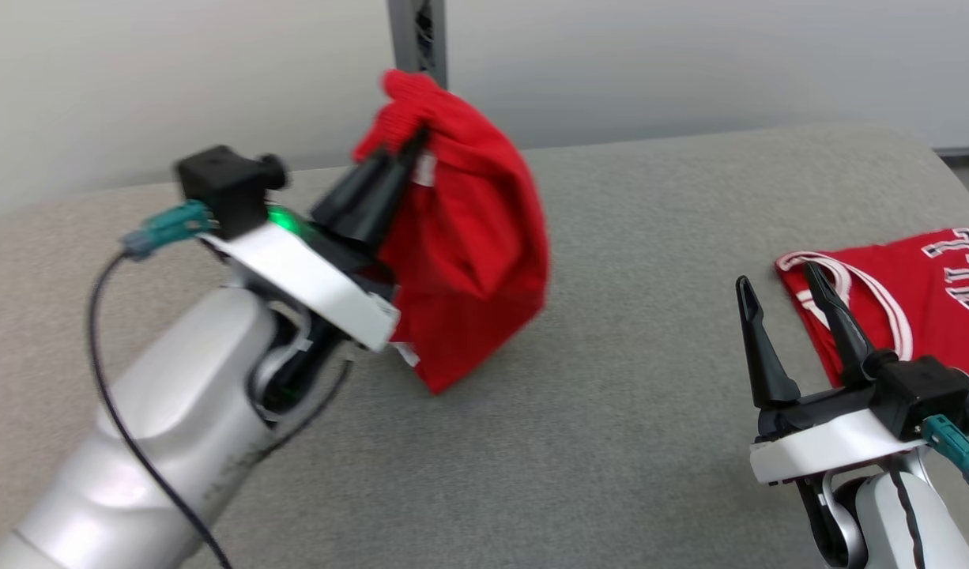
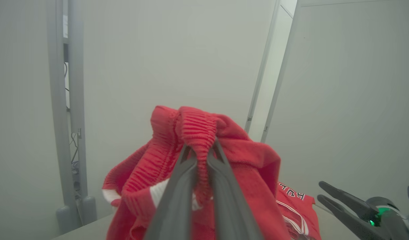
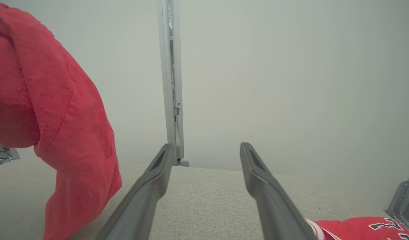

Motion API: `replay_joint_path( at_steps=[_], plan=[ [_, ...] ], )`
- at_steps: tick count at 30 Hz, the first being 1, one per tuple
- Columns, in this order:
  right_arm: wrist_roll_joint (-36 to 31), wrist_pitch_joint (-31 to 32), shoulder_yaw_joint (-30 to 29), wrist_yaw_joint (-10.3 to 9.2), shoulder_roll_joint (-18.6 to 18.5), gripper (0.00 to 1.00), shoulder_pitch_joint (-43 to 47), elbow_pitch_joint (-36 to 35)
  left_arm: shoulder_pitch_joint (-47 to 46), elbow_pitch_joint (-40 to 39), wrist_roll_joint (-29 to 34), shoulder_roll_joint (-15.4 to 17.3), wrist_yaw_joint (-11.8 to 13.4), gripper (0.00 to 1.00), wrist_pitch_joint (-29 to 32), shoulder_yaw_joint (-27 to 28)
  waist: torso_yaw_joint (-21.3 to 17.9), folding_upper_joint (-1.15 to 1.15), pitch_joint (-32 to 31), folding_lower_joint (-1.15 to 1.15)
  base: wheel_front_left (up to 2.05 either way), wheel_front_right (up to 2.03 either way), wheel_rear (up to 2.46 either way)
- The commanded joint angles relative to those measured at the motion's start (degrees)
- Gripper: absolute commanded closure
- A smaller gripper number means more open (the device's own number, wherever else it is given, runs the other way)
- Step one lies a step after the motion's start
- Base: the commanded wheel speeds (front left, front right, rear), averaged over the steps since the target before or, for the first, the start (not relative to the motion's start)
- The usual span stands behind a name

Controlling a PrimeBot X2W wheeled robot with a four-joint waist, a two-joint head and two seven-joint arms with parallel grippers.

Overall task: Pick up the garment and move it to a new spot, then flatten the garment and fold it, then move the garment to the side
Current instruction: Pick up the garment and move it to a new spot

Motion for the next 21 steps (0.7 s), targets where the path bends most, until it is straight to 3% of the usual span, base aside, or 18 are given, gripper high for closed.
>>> replay_joint_path(
  at_steps=[1,9,21],
  plan=[
    [-0.16,-0.25,-0.31,-0.02,-0.03,0.00,-0.35,-0.32,-0.78,-0.48,0.38,-0.66,-0.02,1.00,0.19,-0.52,-2.08,0.00,1.23,0.00,0.00,0.00,0.00],
    [-0.60,-0.25,-1.66,-0.02,1.10,0.00,-1.07,-0.83,-1.88,-0.18,0.31,-6.73,-0.02,1.00,-0.16,-3.47,-8.50,0.00,3.31,0.00,0.00,0.00,0.00],
    [-0.18,-0.25,-0.80,-0.02,1.42,0.00,-1.79,-0.81,-0.89,25.78,5.05,-2.79,0.73,1.00,0.66,-6.86,-11.67,0.00,5.75,0.00,0.00,0.00,0.00]
  ],
)
